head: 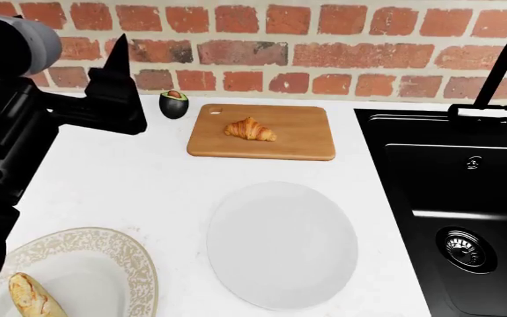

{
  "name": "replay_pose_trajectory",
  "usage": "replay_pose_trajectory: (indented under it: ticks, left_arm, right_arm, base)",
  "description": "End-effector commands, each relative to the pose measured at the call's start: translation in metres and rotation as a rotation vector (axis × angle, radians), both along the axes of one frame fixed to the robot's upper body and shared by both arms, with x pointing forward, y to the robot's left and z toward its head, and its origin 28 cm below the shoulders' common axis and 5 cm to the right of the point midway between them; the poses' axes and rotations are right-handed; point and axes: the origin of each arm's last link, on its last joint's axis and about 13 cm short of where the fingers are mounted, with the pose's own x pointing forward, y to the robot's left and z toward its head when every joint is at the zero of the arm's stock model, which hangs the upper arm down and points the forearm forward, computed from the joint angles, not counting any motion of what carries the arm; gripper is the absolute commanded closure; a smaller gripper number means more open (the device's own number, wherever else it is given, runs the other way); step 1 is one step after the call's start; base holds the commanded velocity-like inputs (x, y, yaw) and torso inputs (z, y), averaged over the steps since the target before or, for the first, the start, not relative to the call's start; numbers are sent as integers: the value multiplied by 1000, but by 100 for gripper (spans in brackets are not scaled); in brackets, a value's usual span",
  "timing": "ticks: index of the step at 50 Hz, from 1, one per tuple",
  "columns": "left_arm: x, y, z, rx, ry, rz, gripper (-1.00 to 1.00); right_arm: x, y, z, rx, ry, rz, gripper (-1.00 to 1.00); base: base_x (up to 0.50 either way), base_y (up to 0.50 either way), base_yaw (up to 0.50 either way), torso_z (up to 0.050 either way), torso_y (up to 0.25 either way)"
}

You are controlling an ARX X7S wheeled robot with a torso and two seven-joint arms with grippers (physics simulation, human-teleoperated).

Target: From the different types of pastries on the counter, select a croissant and place it on the cutting board. Then retrieve a jar of jam from the cabinet and place it alongside the croissant on the cutting board.

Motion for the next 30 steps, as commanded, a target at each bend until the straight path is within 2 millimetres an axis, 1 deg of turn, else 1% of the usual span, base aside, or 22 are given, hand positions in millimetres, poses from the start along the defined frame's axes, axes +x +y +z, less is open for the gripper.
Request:
replay_pose_trajectory:
  ticks: [1, 22, 30]
  left_arm:
    - [0, 0, 1, -2, -2, 1, -100]
    - [-1, 1, 3, -6, -6, 5, -100]
    - [0, 2, 1, -7, -4, 7, -100]
  right_arm:
    - [13, -5, -11, -13, 87, -50, 100]
    - [49, -4, -56, -128, 283, -179, 100]
    - [61, -12, -67, -134, 333, -268, 100]
  base:
    - [0, 0, 0, 0, 0]
    - [0, 0, 0, 1, 0]
    - [0, 0, 0, 0, 0]
